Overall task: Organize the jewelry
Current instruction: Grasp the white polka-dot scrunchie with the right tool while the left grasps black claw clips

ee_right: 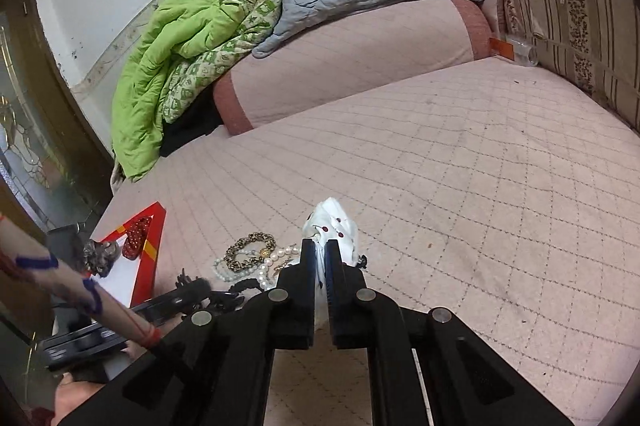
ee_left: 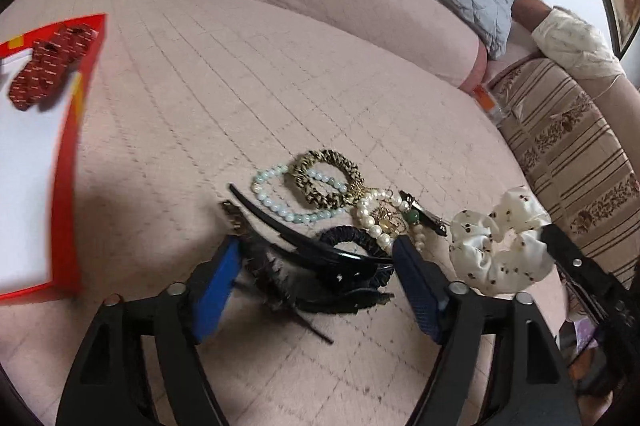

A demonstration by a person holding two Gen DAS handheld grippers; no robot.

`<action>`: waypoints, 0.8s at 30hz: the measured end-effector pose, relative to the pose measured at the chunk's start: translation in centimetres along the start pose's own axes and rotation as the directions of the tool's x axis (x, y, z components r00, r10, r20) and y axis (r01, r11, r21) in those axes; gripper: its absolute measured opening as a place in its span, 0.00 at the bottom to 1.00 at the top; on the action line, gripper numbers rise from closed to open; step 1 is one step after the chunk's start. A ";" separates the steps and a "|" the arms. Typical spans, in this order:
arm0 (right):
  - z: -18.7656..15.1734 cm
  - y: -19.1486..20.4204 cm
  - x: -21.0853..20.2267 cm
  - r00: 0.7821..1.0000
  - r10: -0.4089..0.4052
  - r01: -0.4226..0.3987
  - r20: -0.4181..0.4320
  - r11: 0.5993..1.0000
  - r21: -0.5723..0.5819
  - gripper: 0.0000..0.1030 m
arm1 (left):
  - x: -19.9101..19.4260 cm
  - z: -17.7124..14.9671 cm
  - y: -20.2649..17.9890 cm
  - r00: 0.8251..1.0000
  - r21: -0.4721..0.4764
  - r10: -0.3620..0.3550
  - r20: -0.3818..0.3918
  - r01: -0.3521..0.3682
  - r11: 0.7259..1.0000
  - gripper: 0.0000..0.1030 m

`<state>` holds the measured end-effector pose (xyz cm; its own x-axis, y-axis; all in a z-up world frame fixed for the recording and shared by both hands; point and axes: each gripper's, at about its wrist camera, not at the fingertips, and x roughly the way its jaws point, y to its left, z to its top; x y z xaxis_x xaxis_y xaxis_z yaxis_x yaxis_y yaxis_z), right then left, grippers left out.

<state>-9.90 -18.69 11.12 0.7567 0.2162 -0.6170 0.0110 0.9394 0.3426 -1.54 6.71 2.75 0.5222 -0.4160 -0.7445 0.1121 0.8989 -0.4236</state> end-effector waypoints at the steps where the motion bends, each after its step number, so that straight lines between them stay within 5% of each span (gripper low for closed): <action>1: 0.0 0.0 0.0 1.000 0.001 -0.001 -0.001 1.000 -0.002 0.05 | 0.5 -0.1 -0.2 1.000 0.008 -0.002 -0.017 0.002 1.000 0.78; 12: 0.0 0.4 0.4 0.999 0.041 -0.041 -0.027 0.999 0.010 0.06 | -0.7 -1.0 -1.1 1.000 0.164 -0.005 -0.021 0.009 0.986 0.69; 24: 0.1 0.7 0.7 0.996 0.082 -0.081 -0.046 0.997 0.016 0.06 | -2.0 -0.5 -1.2 0.997 0.161 -0.070 0.019 0.066 0.985 0.65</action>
<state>-9.26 -17.93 10.97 0.7240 0.3046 -0.6190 -0.0403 0.9144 0.4028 -3.16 6.34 4.50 0.5289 -0.4751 -0.7032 0.2806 0.8799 -0.3835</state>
